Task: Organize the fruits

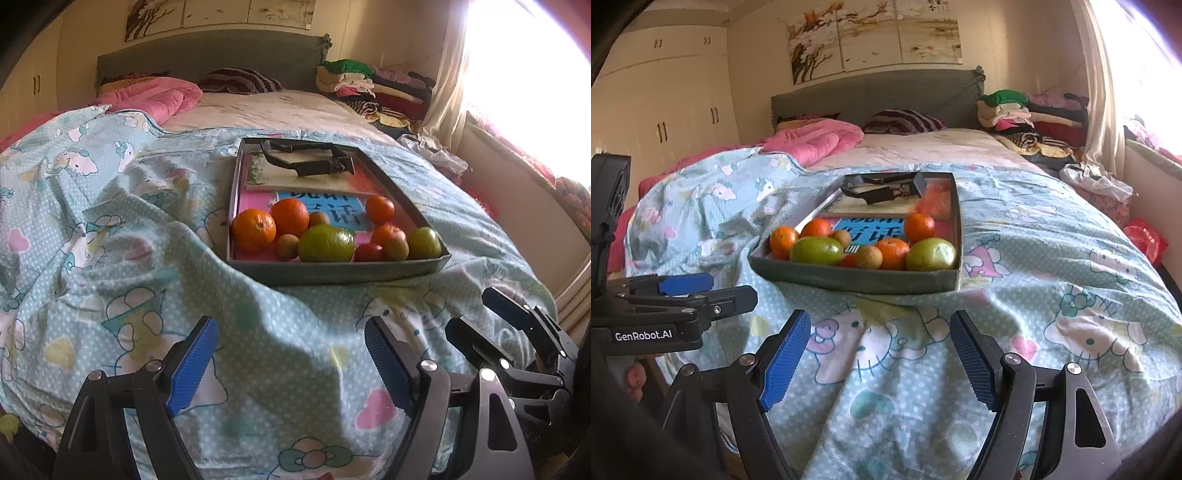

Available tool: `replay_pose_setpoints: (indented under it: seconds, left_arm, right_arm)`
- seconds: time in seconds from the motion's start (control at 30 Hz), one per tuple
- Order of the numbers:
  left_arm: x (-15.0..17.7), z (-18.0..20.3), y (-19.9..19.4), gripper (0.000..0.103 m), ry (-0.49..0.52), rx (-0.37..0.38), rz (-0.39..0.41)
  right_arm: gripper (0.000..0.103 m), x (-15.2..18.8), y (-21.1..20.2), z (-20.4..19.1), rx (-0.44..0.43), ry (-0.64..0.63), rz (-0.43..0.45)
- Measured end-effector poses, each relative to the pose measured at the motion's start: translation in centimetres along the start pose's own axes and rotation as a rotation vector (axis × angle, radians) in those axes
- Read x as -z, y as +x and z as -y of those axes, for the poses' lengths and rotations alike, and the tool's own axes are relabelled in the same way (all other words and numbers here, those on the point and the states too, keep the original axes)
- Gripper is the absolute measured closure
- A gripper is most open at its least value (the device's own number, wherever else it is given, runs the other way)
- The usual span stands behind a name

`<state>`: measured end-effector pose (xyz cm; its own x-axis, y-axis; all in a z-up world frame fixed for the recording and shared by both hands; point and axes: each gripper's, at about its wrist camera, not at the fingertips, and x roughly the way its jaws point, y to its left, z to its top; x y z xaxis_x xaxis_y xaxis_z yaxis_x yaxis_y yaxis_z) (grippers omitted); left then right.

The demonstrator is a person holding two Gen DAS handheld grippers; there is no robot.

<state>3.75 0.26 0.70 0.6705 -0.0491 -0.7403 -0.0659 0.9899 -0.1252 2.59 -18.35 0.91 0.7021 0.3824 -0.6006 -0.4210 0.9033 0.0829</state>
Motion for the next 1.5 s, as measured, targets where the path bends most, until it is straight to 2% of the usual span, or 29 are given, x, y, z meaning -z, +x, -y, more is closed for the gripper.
replay_pose_setpoints:
  seconds: [0.23,0.43,1.5]
  left_arm:
    - [0.4,0.2,0.3,0.022,-0.001,0.0,-0.014]
    - [0.6,0.4,0.4,0.022,0.0,0.002,-0.016]
    - [0.6,0.3,0.2,0.022,-0.003,-0.03,-0.005]
  right_arm:
    - [0.024,0.3,0.0,-0.3,-0.001,-0.005,0.029]
    - [0.024,0.6,0.4,-0.3,-0.035,0.009,0.017]
    - [0.024,1.1,0.8,0.3,-0.045,0.04,-0.003]
